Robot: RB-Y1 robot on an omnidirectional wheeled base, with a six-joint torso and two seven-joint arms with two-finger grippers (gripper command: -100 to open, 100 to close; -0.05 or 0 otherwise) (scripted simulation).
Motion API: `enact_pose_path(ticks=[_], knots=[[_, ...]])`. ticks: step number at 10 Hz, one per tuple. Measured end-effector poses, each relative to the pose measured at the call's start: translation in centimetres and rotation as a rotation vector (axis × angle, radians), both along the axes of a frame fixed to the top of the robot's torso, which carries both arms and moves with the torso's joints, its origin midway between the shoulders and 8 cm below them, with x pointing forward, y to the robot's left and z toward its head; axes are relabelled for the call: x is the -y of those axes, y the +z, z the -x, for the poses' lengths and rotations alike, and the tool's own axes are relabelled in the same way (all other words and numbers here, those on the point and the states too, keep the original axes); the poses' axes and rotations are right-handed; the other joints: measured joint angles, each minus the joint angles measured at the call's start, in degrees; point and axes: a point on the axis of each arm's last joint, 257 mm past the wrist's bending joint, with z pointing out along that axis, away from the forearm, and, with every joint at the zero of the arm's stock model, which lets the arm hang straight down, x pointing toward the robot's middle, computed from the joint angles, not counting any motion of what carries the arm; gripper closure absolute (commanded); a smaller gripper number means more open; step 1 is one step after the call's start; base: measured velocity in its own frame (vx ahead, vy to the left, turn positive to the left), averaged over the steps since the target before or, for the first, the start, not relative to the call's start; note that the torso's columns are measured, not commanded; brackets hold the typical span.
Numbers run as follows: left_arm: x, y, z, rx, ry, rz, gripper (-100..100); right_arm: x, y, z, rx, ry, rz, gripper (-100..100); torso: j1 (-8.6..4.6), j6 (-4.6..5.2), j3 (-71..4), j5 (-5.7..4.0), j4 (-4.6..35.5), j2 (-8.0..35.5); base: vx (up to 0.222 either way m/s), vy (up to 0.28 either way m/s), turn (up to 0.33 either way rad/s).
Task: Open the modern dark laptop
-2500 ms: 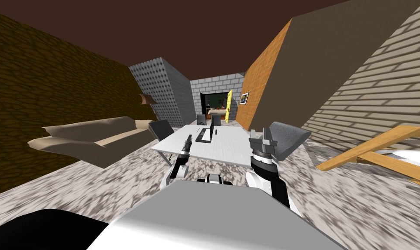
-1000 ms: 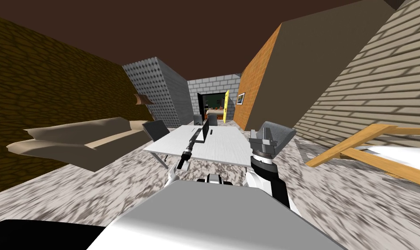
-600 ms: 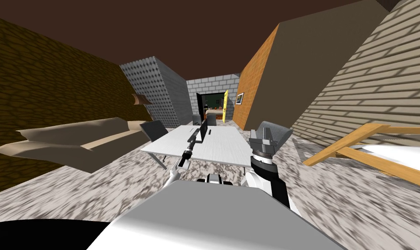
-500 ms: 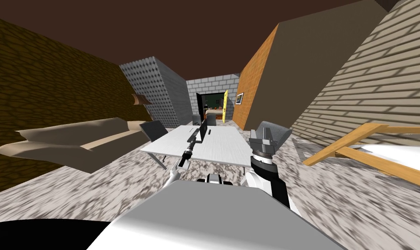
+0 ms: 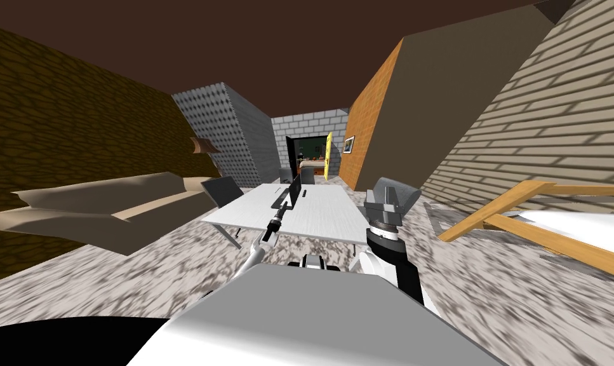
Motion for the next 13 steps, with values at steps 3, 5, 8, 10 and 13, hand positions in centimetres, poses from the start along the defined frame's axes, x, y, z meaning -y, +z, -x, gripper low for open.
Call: enact_pose_path(ticks=[3,5,8,10,13], knots=[[-0.8,-1.5,-0.8,-0.034,0.009,-0.026,-100,0.0,0.0,0.0,0.0,0.0,0.0,0,0.07,-0.01,0.03,0.01,0.01,0.04,0.001,-0.057,-0.014],[-1.1,-2.4,-1.4,-0.057,0.014,-0.045,-100,0.0,0.0,0.0,0.0,0.0,0.0,0,0.09,-0.02,0.02,0.02,0.0,0.04,-0.002,-0.047,-0.017],[-1.9,-3.8,-1.9,-0.091,0.024,-0.074,-100,0.0,0.0,0.0,0.0,0.0,0.0,0,0.03,0.0,0.01,0.01,0.0,0.02,0.002,-0.046,-0.009],[-2.3,-4.5,-2.4,-0.11,0.029,-0.091,-100,0.0,0.0,0.0,0.0,0.0,0.0,0,0.02,0.0,0.02,0.01,0.01,0.04,-0.002,-0.046,-0.013],[-3.3,-5.7,-3.1,-0.141,0.04,-0.122,-100,0.0,0.0,0.0,0.0,0.0,0.0,0,-0.03,0.0,0.01,-0.01,0.0,0.01,0.0,-0.064,-0.018]])
